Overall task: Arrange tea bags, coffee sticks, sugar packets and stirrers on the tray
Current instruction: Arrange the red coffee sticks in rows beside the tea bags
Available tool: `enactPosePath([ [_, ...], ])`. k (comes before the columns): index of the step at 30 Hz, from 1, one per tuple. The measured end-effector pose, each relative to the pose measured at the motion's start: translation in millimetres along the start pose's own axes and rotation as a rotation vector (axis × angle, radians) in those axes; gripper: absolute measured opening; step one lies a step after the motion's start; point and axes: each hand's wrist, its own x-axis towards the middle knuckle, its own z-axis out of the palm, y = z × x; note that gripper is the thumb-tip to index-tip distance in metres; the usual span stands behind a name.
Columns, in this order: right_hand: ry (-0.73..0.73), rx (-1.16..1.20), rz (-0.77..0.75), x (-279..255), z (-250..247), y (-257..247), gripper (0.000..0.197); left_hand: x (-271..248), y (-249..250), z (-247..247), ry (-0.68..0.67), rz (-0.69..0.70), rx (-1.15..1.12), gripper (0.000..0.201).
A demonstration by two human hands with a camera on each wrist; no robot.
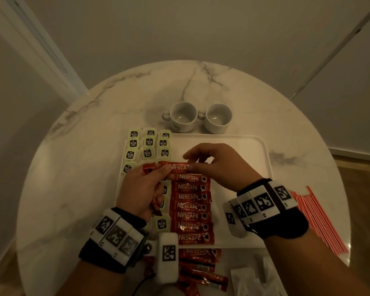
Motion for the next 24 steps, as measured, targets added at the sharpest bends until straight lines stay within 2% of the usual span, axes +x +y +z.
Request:
enactPosePath([
  [2,-0.015,-0.097,-0.007,5,0,-2,0.012,0,-2,0,-0.006,-0.015,0.016,0.01],
  [7,0.07,-0.105,0.13,26,-1,18,0.014,1,0,-9,0.033,-0.01,0.069,0.015],
  [10,0.063,-0.134,0.18,37,6,32,0.016,1,1,-12,0.019,-0.012,0.083,0.019],
  [17,0.002,-0.252,0.168,51,15,40,0.015,-3,-1,-13,-0.057,-0.036,0.071,0.013],
  [24,-0.022,-0.368,0.13,49,17,41,0.02,-4,-3,-13,-0.061,-0.059,0.042,0.018],
])
